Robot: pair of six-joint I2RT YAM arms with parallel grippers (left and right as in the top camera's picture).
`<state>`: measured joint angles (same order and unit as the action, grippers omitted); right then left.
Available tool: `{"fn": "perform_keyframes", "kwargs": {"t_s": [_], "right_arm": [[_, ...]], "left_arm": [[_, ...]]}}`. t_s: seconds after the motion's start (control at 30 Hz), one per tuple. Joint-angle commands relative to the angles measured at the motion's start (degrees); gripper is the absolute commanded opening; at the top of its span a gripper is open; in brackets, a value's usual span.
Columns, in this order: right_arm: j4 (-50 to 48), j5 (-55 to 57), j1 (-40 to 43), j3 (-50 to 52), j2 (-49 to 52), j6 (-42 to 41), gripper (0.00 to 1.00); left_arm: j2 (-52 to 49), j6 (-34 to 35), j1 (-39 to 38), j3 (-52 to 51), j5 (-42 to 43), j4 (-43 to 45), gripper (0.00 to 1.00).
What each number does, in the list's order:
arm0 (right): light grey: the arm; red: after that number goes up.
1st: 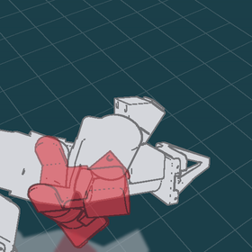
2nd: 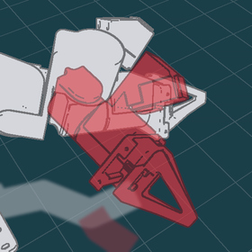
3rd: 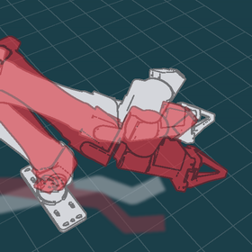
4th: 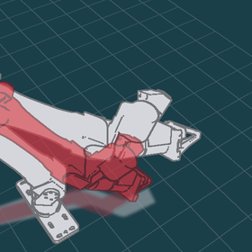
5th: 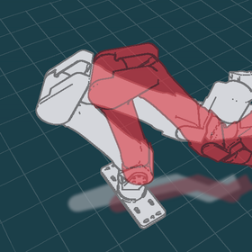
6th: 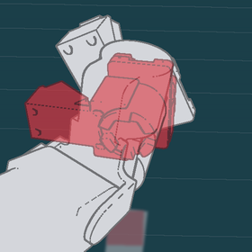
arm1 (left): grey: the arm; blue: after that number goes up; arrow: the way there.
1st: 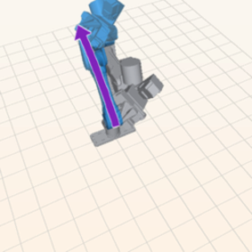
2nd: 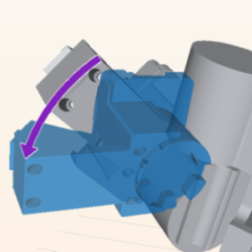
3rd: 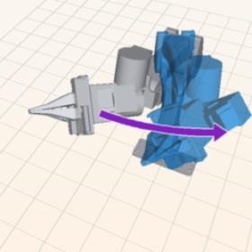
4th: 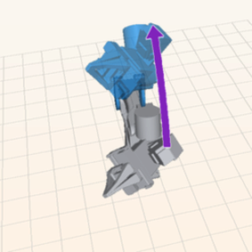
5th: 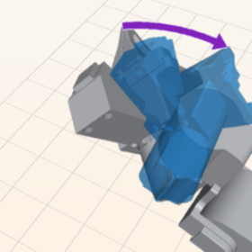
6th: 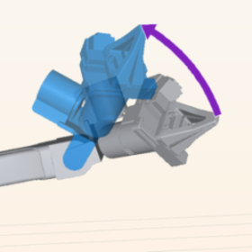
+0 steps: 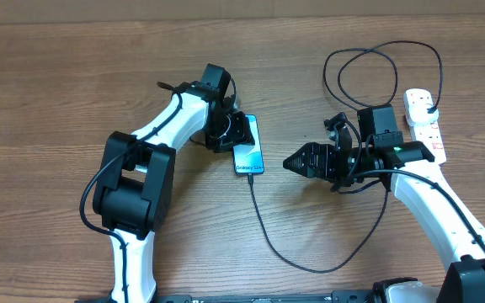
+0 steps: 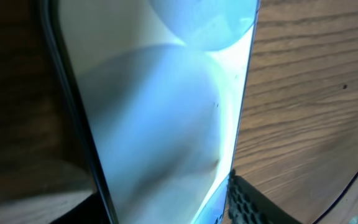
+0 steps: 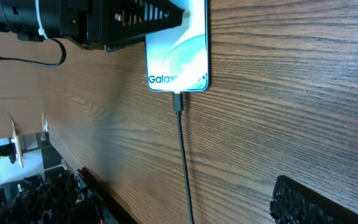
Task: Plug charger to phone and switch on socket
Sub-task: 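Lower the phone flat onto the table with the left gripper, then move the right gripper to the power strip's orange switch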
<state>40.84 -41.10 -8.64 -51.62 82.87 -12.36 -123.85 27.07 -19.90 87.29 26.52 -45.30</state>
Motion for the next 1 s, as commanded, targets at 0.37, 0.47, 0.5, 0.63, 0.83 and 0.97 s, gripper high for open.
{"fn": "perform_keyframes", "kwargs": {"t_s": [0.37,0.47,0.5,0.63,0.83,0.97], "right_arm": [[6.21,10.08,4.13,-6.16,-1.44,0.50,1.00],[10.97,18.97,10.21,-11.39,-1.44,0.72,1.00],[11.96,21.64,12.83,-13.31,-1.44,0.72,1.00],[11.23,25.11,20.90,-17.33,-1.44,0.70,1.00],[0.96,25.66,36.17,-18.03,-0.96,0.42,1.00],[-7.93,25.70,43.63,-18.03,1.09,0.20,0.89]], "left_arm": [[-2.25,0.17,2.16,1.77,-10.21,-11.21,0.93],[-1.57,-1.22,4.13,6.34,-10.23,-17.49,0.92],[-0.81,-2.56,4.52,8.11,-10.23,-19.41,0.92],[2.62,-5.18,4.42,10.12,-10.19,-20.92,0.92],[11.26,-9.42,2.56,10.16,-9.99,-20.48,0.99],[14.32,-9.53,1.46,10.16,-9.94,-20.55,1.00]]}}
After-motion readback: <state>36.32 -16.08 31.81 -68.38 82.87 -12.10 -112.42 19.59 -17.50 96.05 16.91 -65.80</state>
